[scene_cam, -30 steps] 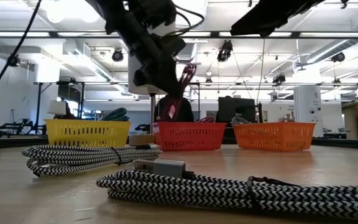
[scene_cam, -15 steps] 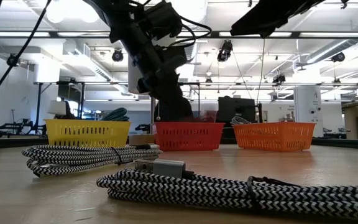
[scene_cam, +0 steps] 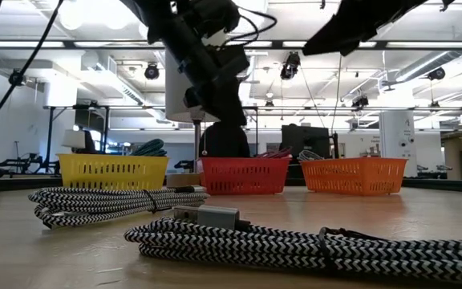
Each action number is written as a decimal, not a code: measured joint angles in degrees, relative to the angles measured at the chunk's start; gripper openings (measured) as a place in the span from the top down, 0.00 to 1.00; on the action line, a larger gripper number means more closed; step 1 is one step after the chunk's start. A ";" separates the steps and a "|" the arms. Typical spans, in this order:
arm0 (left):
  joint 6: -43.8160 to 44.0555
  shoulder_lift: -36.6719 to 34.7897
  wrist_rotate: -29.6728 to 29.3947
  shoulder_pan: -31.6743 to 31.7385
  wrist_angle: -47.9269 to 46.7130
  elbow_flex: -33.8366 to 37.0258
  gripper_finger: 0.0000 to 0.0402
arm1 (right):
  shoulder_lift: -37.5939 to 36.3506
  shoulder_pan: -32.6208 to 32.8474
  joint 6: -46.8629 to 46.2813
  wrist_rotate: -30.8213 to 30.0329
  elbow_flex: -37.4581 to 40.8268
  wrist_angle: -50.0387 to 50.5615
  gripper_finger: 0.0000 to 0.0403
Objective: Pick & Place USB Port
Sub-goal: Put the top black and white charger cable into the orange bin
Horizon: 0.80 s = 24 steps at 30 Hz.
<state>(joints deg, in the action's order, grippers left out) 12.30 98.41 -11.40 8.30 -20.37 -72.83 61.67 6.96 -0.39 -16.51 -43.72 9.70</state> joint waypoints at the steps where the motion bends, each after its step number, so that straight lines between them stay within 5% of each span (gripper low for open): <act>1: -0.03 -0.07 0.36 -0.28 0.02 -0.45 0.68 | 0.00 0.00 -1.38 0.02 0.00 0.84 0.69; 15: 5.25 -2.37 22.90 -7.13 -8.05 -0.84 0.69 | 0.42 0.04 -15.86 6.52 0.99 6.68 0.73; 24: 14.14 -2.29 19.13 -16.35 -11.74 2.85 0.69 | 1.39 0.04 -18.75 6.49 1.70 6.42 0.75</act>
<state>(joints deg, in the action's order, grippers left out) 26.44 96.12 7.73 -8.05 -32.11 -69.98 63.06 7.01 -19.14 -10.02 -42.02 16.12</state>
